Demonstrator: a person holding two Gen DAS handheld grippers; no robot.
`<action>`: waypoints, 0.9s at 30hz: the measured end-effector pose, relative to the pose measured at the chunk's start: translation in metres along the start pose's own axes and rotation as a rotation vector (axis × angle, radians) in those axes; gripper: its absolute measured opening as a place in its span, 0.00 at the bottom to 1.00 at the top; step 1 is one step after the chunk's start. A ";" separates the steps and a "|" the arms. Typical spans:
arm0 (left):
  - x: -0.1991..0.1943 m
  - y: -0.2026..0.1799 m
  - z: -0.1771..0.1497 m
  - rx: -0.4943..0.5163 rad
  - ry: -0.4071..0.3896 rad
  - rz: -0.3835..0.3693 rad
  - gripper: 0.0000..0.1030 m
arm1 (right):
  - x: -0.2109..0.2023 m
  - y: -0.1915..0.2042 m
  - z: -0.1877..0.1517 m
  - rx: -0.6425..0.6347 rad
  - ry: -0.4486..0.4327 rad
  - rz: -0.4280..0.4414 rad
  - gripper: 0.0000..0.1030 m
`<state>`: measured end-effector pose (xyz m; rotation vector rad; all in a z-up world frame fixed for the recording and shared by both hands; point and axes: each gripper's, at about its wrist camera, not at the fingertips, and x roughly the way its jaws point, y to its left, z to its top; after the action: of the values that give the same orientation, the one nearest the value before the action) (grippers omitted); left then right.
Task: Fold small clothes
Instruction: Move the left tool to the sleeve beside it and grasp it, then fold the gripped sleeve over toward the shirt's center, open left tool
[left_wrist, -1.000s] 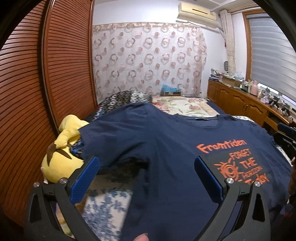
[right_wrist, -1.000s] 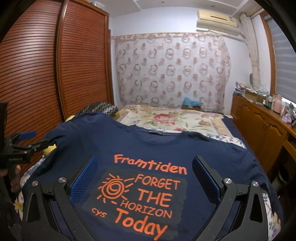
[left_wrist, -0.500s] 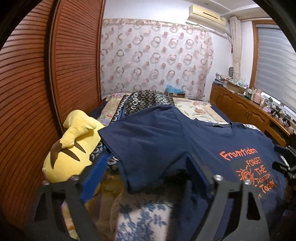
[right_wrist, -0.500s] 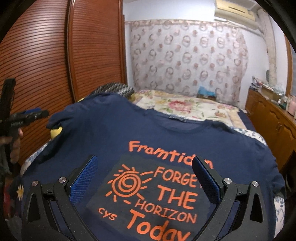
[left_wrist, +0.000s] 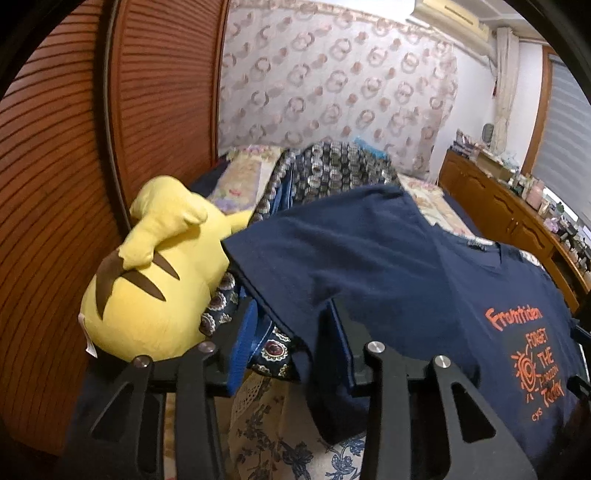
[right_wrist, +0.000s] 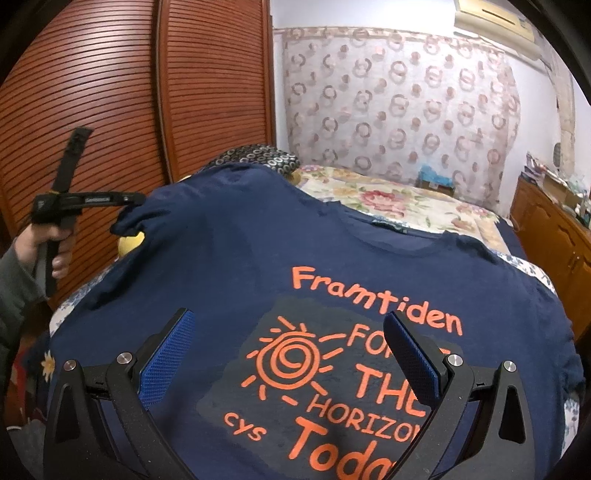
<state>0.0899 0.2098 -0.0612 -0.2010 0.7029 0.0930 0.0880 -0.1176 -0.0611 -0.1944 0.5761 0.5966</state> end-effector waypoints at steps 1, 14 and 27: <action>0.003 -0.001 0.000 0.002 0.015 0.001 0.37 | 0.001 0.001 0.001 -0.003 0.002 0.001 1.00; 0.013 -0.007 0.003 0.036 0.069 -0.081 0.04 | 0.002 -0.001 -0.001 0.015 0.009 0.005 1.00; -0.047 -0.078 0.053 0.169 -0.132 -0.171 0.02 | -0.012 -0.026 -0.001 0.069 -0.025 -0.025 1.00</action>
<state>0.0998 0.1438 0.0208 -0.0913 0.5567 -0.1153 0.0941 -0.1451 -0.0547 -0.1286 0.5686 0.5533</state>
